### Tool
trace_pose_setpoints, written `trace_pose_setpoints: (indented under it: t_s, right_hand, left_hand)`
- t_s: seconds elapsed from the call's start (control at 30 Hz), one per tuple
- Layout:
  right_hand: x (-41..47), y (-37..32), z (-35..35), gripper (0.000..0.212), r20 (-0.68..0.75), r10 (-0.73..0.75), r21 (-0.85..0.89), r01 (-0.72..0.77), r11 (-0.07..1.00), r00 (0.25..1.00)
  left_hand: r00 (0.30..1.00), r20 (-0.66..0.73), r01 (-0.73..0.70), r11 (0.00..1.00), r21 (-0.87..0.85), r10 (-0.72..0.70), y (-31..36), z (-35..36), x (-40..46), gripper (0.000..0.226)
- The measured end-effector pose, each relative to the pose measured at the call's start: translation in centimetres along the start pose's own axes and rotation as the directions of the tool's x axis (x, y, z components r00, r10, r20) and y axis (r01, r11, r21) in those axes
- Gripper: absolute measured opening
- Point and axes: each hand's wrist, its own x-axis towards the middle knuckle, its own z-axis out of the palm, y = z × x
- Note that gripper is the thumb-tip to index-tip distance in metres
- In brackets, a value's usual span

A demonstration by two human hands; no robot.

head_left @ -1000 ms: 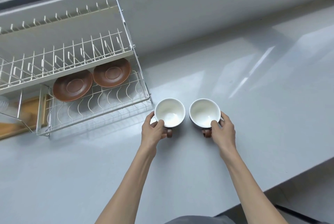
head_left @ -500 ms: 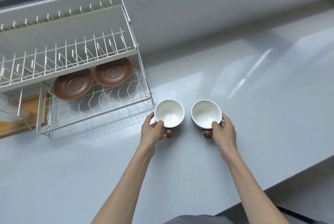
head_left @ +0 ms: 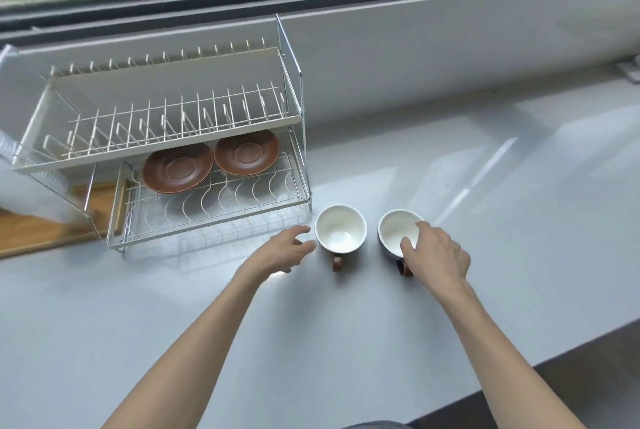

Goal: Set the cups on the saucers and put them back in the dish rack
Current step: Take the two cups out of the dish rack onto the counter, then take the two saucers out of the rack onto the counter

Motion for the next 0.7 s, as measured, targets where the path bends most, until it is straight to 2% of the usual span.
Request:
trace_pose_setpoints:
  t_s: [0.13, 0.23, 0.37, 0.5, 0.7]
  right_hand:
    - [0.2, -3.3, -1.5, 0.043, 0.036, -0.169, -0.047, 0.170, 0.984, 0.985]
    - [0.1, -6.9, -2.3, 0.051, 0.156, -0.308, -0.041, 0.317, 0.947, 0.939]
    - [-0.4, -12.4, -2.7, 0.053, 0.256, -0.423, -0.066, 0.452, 0.890, 0.869]
    - [-1.3, -17.4, -2.7, 0.051, 0.278, -0.523, -0.100, 0.565, 0.819, 0.806]
    - [-2.0, -22.6, -2.2, 0.051, 0.299, -0.595, -0.140, 0.651, 0.746, 0.746]
  left_hand:
    - [0.999, 0.015, -0.040, 0.931, 0.362, 0.037, -0.6, -4.2, -1.8, 0.054]
    - [0.997, -0.042, -0.035, 0.861, 0.507, 0.065, -1.5, -7.1, -3.4, 0.055]
    - [0.990, -0.116, -0.005, 0.824, 0.567, 0.086, -2.8, -10.1, -5.0, 0.055]
    - [0.987, -0.147, 0.030, 0.822, 0.569, 0.066, -4.0, -12.2, -6.1, 0.053]
    - [0.980, -0.193, 0.072, 0.838, 0.540, 0.040, -5.1, -14.3, -7.1, 0.055]
